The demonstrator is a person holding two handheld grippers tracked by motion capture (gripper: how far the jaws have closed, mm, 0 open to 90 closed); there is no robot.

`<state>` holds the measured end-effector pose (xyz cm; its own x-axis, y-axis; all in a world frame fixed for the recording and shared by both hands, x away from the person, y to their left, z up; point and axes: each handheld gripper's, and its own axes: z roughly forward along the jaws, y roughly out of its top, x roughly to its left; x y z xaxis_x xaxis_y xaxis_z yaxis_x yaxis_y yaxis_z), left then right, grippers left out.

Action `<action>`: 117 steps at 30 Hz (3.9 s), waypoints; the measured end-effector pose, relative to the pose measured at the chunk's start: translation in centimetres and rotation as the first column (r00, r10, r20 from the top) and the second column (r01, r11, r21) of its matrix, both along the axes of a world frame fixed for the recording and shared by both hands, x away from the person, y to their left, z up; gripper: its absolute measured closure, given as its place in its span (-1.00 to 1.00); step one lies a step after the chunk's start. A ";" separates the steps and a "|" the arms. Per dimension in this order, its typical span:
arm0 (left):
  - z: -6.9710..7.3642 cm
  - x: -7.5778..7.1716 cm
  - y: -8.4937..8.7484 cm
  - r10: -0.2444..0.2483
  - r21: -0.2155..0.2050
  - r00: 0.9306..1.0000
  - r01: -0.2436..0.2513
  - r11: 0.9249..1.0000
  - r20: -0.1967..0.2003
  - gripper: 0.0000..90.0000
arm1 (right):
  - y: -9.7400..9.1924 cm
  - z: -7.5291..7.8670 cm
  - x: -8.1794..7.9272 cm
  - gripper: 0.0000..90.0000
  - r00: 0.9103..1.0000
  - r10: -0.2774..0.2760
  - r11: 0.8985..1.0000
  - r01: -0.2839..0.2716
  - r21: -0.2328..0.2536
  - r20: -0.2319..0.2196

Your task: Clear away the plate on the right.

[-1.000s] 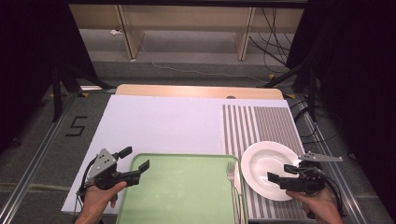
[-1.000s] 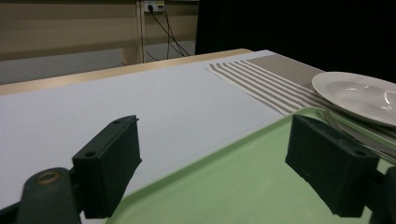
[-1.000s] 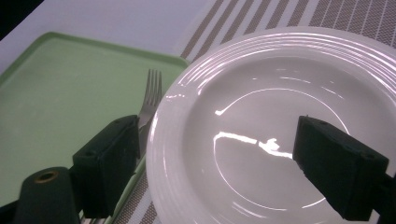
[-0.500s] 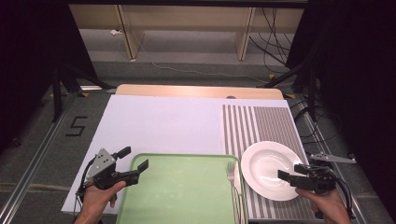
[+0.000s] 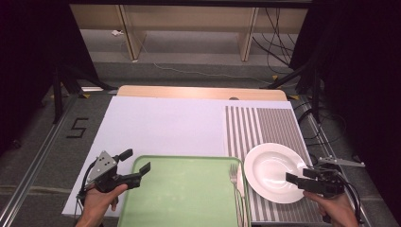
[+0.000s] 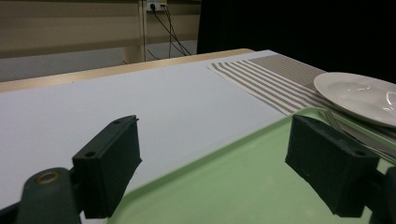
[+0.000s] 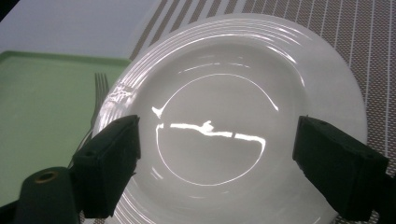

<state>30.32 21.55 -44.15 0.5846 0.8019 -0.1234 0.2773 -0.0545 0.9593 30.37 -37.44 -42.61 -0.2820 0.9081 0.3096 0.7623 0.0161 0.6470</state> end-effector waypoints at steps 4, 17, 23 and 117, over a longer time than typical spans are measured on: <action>-0.1 0.1 0.0 0.001 -0.005 1.000 -0.001 1.000 0.000 -0.63 | -0.3 -0.1 0.1 -0.64 1.000 -0.022 1.000 0.022 -0.001 0.005; 0.1 -0.2 -0.1 -0.003 0.003 1.000 0.003 1.000 0.009 -0.63 | -1.1 -0.6 0.0 -0.64 0.997 -0.069 0.998 0.069 0.004 -0.016; 0.1 -0.2 -0.1 -0.008 0.003 1.000 0.008 1.000 0.009 -0.63 | -2.0 -1.0 0.0 -0.64 0.995 -0.096 0.995 0.096 0.019 -0.026; 0.1 -0.2 -0.3 -0.016 0.013 1.000 0.016 1.000 0.010 -0.63 | -4.9 -6.8 1.2 0.67 0.937 -0.074 0.865 0.231 0.445 -0.341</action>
<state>30.11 21.25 -44.05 0.5984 0.7940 -0.1070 0.2664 -0.0712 0.9612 31.56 -42.34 -49.38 0.0262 0.6532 0.7567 0.8876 -0.3635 0.2831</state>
